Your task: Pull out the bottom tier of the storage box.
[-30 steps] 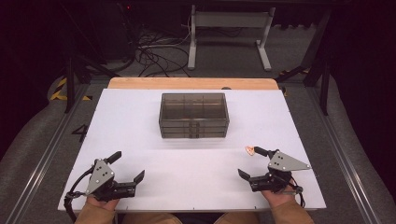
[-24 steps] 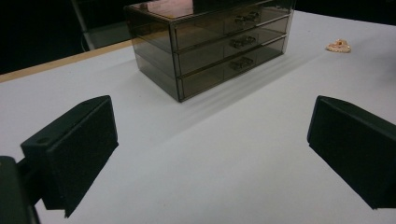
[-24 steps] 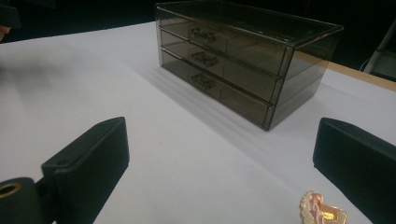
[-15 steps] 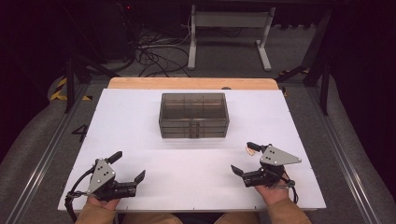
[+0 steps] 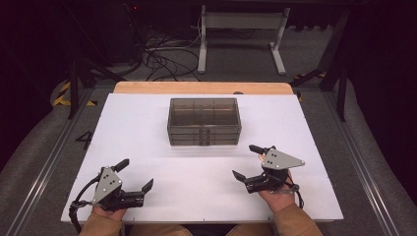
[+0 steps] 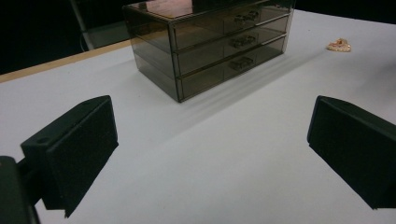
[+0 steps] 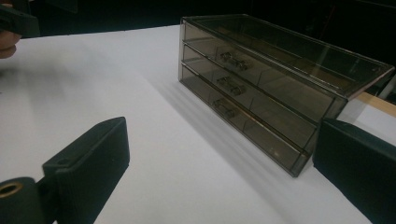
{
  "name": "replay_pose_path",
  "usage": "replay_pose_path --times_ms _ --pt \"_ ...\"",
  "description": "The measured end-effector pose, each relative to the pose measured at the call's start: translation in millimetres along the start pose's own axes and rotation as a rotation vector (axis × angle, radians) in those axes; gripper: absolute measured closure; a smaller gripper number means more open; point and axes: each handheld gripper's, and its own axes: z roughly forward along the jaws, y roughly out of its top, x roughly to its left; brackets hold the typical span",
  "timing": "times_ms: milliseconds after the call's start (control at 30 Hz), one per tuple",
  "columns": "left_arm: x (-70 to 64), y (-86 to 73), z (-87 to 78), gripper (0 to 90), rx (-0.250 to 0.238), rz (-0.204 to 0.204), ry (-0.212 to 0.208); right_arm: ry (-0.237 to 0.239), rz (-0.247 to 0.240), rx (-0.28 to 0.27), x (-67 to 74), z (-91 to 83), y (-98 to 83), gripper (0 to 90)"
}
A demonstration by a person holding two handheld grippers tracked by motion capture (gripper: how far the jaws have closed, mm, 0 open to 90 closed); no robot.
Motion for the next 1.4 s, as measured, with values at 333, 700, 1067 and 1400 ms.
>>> replay_pose_path --times_ms 333,700,1067,1400 --pt "-0.3 0.2 0.0 2.5 -0.002 0.001 -0.002 0.016 -0.004 0.002 -1.3 15.4 12.5 4.8" --pt "-1.1 0.3 -0.2 2.6 -0.006 -0.004 -0.005 0.021 -0.035 0.034 2.3 30.1 19.3 6.2" --pt "-1.4 0.7 -1.4 2.7 -0.012 -0.008 -0.006 -0.015 -0.109 0.076 15.8 34.2 20.2 13.0" --pt "-0.9 0.9 -1.5 2.7 -0.011 -0.004 -0.004 -0.064 -0.176 0.073 25.9 32.6 19.9 25.8"
